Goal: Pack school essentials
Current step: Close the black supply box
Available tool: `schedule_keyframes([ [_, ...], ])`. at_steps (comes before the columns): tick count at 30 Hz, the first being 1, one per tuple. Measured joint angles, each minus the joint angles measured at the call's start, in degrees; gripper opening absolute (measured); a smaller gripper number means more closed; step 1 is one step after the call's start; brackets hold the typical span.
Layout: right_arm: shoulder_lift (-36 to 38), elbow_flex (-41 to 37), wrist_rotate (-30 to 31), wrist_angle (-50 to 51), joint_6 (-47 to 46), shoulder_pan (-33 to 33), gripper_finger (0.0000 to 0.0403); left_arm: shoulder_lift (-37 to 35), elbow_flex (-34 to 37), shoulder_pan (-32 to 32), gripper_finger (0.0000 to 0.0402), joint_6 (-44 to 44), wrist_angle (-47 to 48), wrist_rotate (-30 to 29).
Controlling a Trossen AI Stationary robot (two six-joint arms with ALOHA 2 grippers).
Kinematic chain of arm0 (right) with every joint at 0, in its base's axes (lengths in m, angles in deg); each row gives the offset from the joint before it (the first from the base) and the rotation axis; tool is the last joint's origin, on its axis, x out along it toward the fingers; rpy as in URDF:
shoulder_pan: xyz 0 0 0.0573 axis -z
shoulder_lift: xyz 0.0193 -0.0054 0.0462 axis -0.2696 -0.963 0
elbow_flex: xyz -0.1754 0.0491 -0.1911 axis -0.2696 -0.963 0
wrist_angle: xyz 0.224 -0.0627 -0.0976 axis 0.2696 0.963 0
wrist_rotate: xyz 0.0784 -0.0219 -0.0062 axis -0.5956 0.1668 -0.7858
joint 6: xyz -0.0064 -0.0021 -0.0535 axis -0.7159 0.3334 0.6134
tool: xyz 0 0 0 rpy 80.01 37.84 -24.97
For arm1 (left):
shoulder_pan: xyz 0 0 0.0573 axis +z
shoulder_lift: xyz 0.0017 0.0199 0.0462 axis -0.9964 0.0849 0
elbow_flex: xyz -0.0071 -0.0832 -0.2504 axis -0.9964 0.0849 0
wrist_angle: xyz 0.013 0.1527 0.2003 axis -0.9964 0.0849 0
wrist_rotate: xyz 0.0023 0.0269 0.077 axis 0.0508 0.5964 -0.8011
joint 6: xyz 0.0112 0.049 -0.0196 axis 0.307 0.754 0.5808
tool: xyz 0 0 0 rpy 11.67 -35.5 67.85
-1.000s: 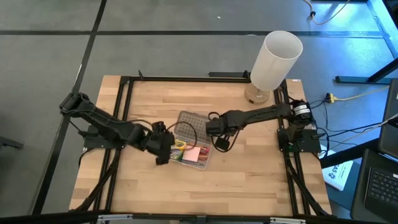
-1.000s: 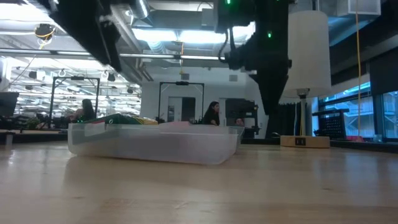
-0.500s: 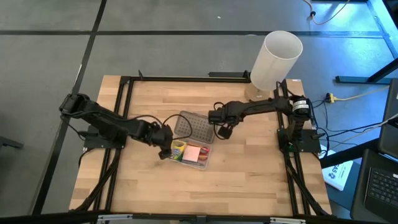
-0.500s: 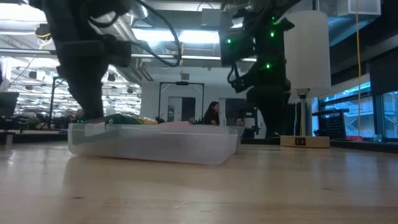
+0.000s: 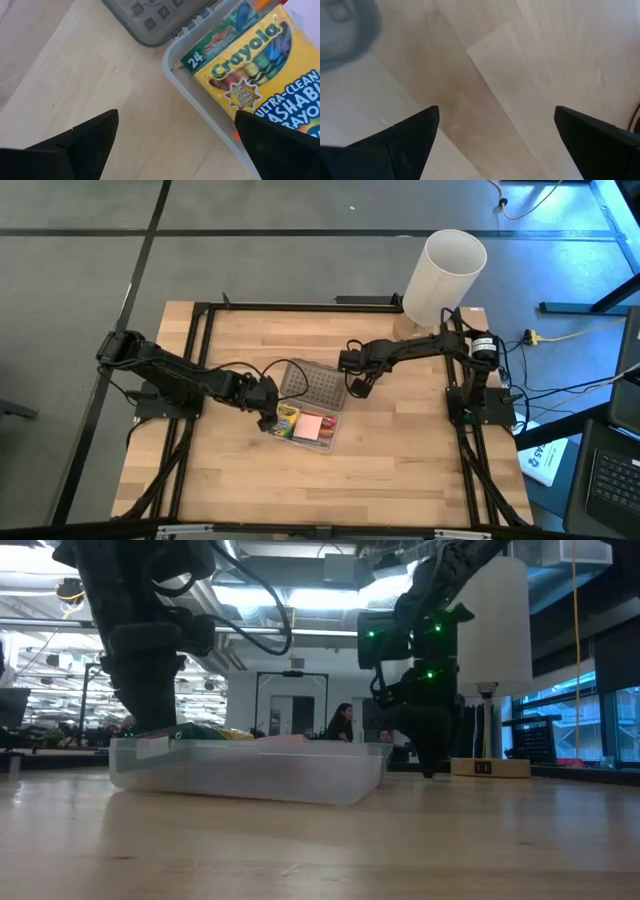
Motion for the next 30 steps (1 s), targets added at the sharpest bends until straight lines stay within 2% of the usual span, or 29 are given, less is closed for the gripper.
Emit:
schedule_keyframes([
  [8, 0.1, -2.1, -0.7, -2.1, 0.2, 0.3, 0.0395, 0.2, 0.0, 0.0, 0.0394, -0.6, 0.2, -0.9],
  [13, 0.3, -2.9, -1.9, -5.0, 4.4, 0.5, 0.0395, 1.3, 0.0, 0.0, 0.0394, -0.7, 0.3, -0.9],
  [19, 0.2, -3.0, -3.3, -7.0, 4.9, 1.8, 0.0395, 3.5, -0.1, 0.0, 0.0394, -1.9, 0.6, -1.0],
  [30, -0.1, -3.0, -5.7, -17.3, 11.3, 2.1, 0.0394, 3.6, -0.1, 0.0, 0.0394, -1.8, 1.1, -0.6],
])
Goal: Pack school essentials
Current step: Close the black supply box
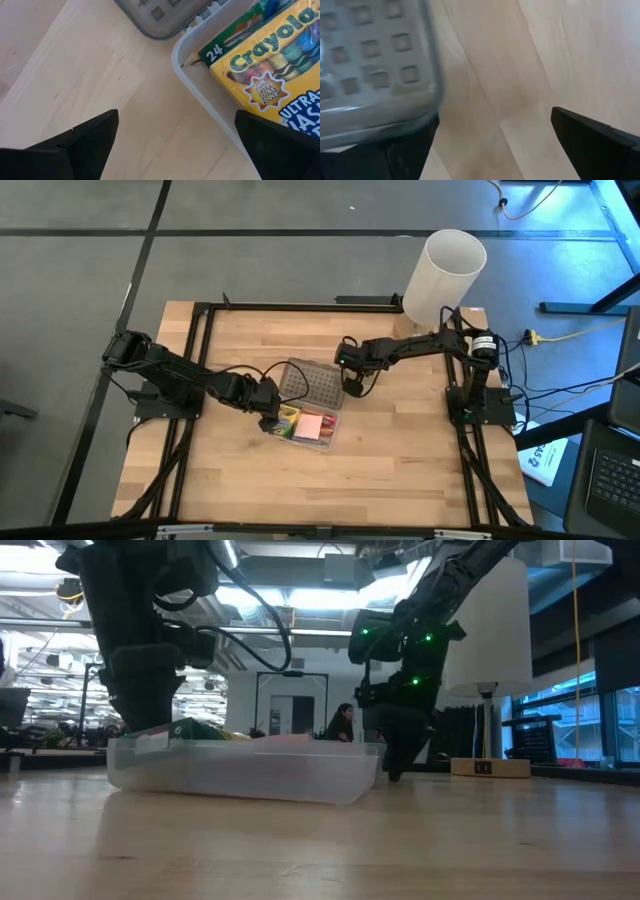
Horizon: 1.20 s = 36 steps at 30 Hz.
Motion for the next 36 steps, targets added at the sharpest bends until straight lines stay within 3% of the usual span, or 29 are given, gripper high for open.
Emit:
schedule_keyframes([
  [13, -0.1, 0.0, 0.1, -9.6, 6.5, -0.3, 0.0394, 0.0, 0.1, 0.0, 0.0394, 0.1, 0.8, 1.4],
  [36, 0.1, 1.6, 0.2, -9.7, 11.1, -2.0, 0.0394, 0.0, 0.1, 0.0, 0.0394, 0.1, 2.1, 1.3],
])
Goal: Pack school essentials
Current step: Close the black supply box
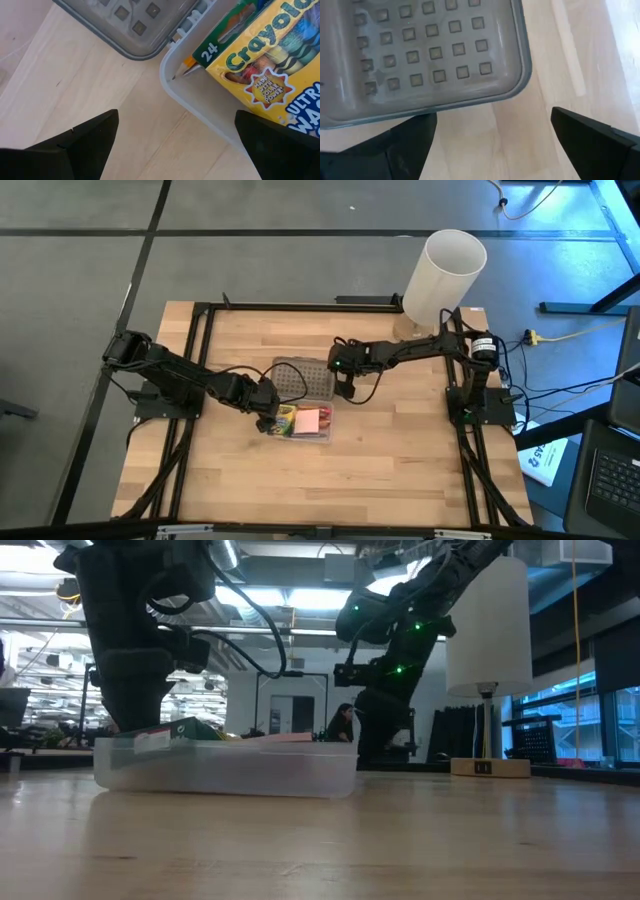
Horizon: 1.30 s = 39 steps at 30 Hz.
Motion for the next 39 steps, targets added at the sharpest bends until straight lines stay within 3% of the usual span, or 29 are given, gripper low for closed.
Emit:
schedule_keyframes([
  [8, -0.2, -4.3, 1.9, -5.7, 2.5, 3.9, 0.0394, 0.0, 0.0, 0.0, 0.0394, 0.5, 0.0, 0.0],
  [30, 0.0, -5.3, -1.9, -4.7, 3.0, 5.3, 0.0394, -0.1, -0.1, 0.0, 0.0394, 30.7, -0.1, 6.5],
  [37, 0.1, -5.5, -5.4, -6.1, 5.4, 5.3, 0.0394, -0.1, -0.1, -0.1, 0.0394, 37.6, 0.0, 7.9],
  [39, 0.1, -5.5, -8.8, -6.1, 5.5, 5.4, 0.0394, -0.1, -0.1, -0.1, 0.0394, 38.2, 0.0, 8.0],
])
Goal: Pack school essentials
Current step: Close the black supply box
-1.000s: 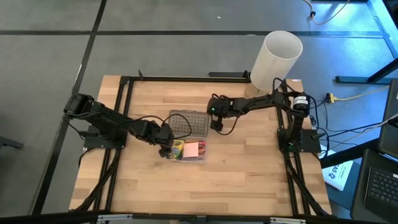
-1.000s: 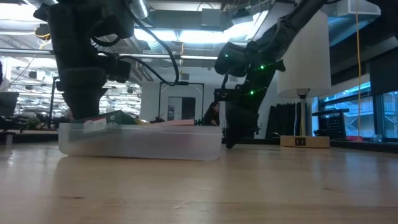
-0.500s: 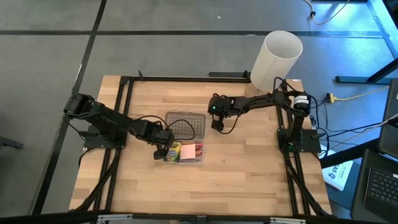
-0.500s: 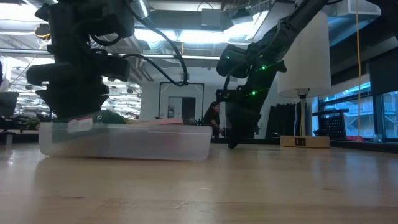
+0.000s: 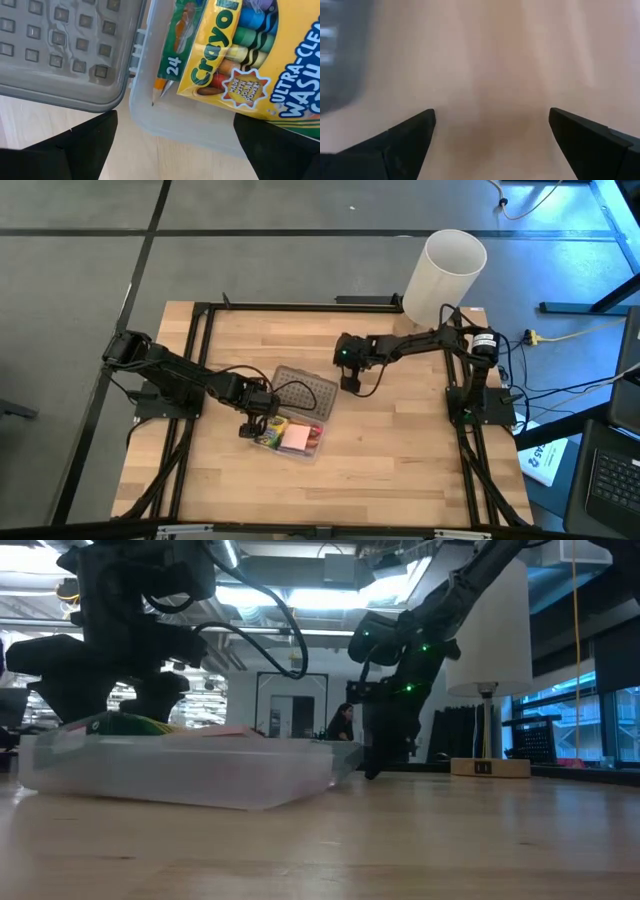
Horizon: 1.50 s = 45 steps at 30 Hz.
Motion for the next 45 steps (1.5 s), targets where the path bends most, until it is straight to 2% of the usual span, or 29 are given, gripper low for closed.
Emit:
schedule_keyframes([
  [5, 0.0, -0.1, -7.0, -1.2, -0.7, -0.3, 0.0394, 0.0, 0.0, 0.0, 0.0394, 0.0, 0.0, 0.0],
  [15, 0.0, -0.1, -8.5, -4.9, -0.8, -0.8, 0.0394, 0.0, 0.1, 0.0, 0.0394, -0.1, 0.6, 0.0],
  [22, 0.0, -0.1, -14.4, -6.9, 0.2, -1.9, 0.0394, 0.1, 0.2, 0.0, 0.0394, -0.4, 2.5, -0.9],
  [45, 4.6, 0.1, -15.7, -10.1, 0.6, -6.5, 0.0394, 0.1, 0.1, 0.0, 0.0394, -5.1, 2.9, -1.6],
])
